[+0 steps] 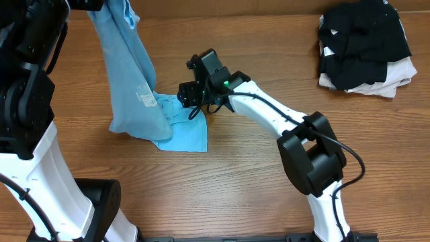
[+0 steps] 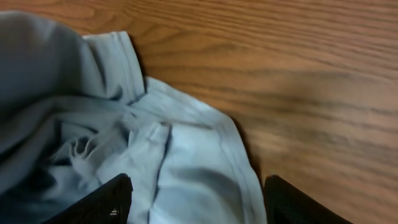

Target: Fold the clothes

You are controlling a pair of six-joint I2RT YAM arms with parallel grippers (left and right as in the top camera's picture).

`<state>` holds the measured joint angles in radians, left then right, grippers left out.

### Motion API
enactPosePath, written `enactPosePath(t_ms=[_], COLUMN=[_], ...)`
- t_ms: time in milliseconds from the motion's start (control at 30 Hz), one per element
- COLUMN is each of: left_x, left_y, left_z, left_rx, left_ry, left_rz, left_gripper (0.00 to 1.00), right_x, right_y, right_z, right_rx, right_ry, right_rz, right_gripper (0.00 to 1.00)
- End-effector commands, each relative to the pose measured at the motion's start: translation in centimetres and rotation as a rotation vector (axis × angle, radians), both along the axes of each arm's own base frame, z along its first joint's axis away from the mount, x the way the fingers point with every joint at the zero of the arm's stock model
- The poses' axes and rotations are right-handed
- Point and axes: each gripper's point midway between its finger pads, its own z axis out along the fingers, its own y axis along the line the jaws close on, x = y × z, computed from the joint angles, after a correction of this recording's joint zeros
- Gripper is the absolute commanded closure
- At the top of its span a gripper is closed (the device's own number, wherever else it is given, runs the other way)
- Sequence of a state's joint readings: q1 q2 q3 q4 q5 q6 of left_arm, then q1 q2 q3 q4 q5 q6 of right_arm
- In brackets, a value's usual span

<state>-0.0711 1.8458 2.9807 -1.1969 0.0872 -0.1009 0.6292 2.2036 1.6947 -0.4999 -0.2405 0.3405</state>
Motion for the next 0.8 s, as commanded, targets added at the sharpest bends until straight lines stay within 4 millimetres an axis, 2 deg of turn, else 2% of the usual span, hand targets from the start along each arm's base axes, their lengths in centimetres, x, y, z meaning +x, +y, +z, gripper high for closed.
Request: enactPosePath(t_ms=[0, 100, 333, 400, 533, 700, 767], left_x=[-1.1, -1.0, -1.0, -1.0, -1.0, -0.7, -0.6], left_y=[0.1, 0.2, 0.2, 0.2, 0.5, 0.5, 0.7], left_z=[0.7, 0.4, 0.3, 0.2, -0.1, -0.8, -0.9], left_rx=[0.018, 0.034, 0.034, 0.034, 0.036, 0.038, 0.043], left_ry=[-0.021, -0.014, -0.007, -0.002, 0.010, 0.033, 0.037], left_rz=[-0.009, -0.003, -0.003, -0.003, 0.015, 0.019, 0.027], left_gripper=[0.96, 0.96, 0.96, 0.96, 0.96, 0.96, 0.96], right_x=[0.1, 0.2, 1.0, 0.6, -0.2, -0.1, 0.9], right_y=[0.2, 0.3, 1.5, 2.2, 3.1, 2.9, 1.9], right_z=[-3.3, -4.2, -4.8, -5.4, -5.4, -5.1, -4.3], right_rx=[-0.031, -0.034, -0.005, -0.002, 0.000, -0.008, -0.017], right_ry=[0.029, 0.036, -0.002, 0.001, 0.003, 0.012, 0.023], right_rz=[-0.009, -0.011, -0.014, -0.006, 0.017, 0.012, -0.011], right_gripper=[0.29, 0.32, 0.45, 0.53, 0.79, 0.96, 0.96])
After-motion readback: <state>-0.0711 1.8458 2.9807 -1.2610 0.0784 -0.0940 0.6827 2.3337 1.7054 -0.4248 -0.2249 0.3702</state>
